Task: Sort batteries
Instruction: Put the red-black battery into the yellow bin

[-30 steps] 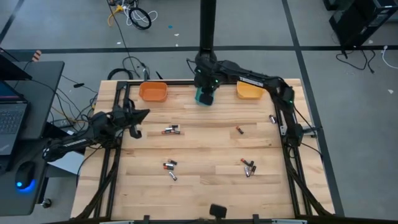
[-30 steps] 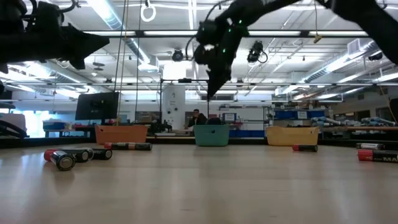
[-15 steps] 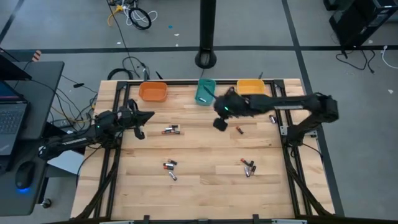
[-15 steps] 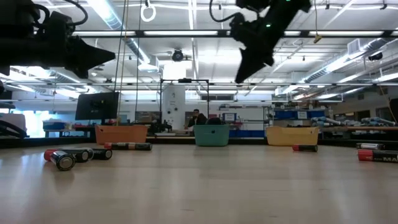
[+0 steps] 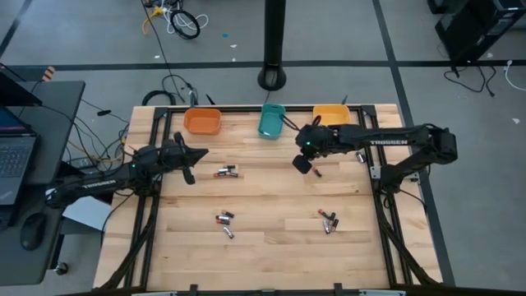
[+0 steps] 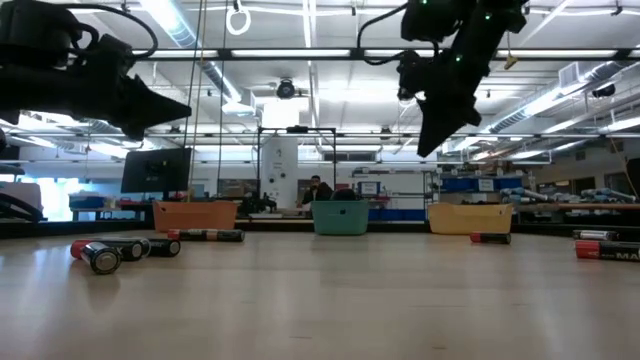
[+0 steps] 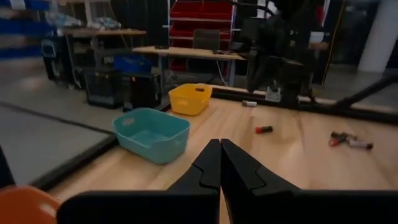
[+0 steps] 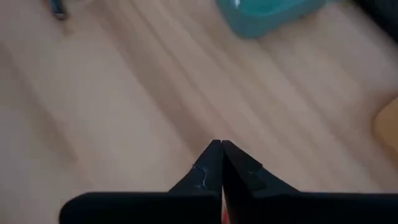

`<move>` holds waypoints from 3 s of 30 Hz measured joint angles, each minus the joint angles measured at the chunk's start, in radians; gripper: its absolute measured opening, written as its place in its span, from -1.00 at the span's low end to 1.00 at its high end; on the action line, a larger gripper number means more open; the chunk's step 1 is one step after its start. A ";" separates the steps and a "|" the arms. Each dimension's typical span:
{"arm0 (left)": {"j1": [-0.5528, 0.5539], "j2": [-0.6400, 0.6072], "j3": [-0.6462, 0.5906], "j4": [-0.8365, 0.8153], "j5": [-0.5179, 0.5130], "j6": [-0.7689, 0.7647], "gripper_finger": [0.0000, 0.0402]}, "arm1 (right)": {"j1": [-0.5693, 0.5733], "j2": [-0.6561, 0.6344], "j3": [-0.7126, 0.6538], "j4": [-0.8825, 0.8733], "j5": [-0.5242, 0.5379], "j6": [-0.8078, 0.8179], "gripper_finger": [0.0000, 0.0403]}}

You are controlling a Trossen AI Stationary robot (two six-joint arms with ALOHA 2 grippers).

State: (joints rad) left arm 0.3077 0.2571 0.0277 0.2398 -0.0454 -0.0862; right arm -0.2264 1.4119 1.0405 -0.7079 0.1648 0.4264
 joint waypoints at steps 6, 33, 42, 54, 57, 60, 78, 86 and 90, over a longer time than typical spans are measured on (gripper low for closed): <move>0.000 0.005 0.001 0.108 -0.067 0.016 -0.95 | -0.003 -0.068 0.001 -0.005 -0.056 -0.014 -0.93; 0.000 0.062 0.002 0.023 0.097 -0.056 -0.95 | 0.169 -0.057 -0.341 0.069 0.014 0.282 -0.36; 0.000 0.100 0.002 0.024 0.100 -0.079 -0.95 | 0.139 -0.058 -0.476 0.249 0.046 0.281 -0.20; 0.000 0.104 0.002 0.031 0.092 -0.078 -0.95 | 0.098 -0.062 -0.568 0.381 0.041 0.274 -0.68; 0.000 0.104 0.002 0.032 0.063 -0.077 -0.95 | 0.082 -0.059 -0.542 0.363 0.021 0.231 -0.71; 0.000 0.104 0.002 0.038 0.037 -0.084 -0.95 | 0.057 -0.053 -0.465 0.312 0.017 0.173 -0.71; 0.000 0.112 0.033 0.171 -0.036 -0.102 -0.95 | -0.711 0.036 -0.138 0.111 -0.035 -0.065 -0.71; 0.000 0.186 0.108 0.130 -0.072 -0.024 -0.95 | -0.798 0.210 -0.137 0.262 -0.098 -0.079 -0.71; 0.000 0.248 0.124 0.130 -0.072 -0.022 -0.95 | -0.812 0.272 -0.133 0.276 -0.108 -0.079 -0.71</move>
State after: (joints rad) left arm 0.3077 0.5050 0.1521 0.3695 -0.1174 -0.1085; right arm -1.0385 1.6835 0.9076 -0.4317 0.0571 0.3473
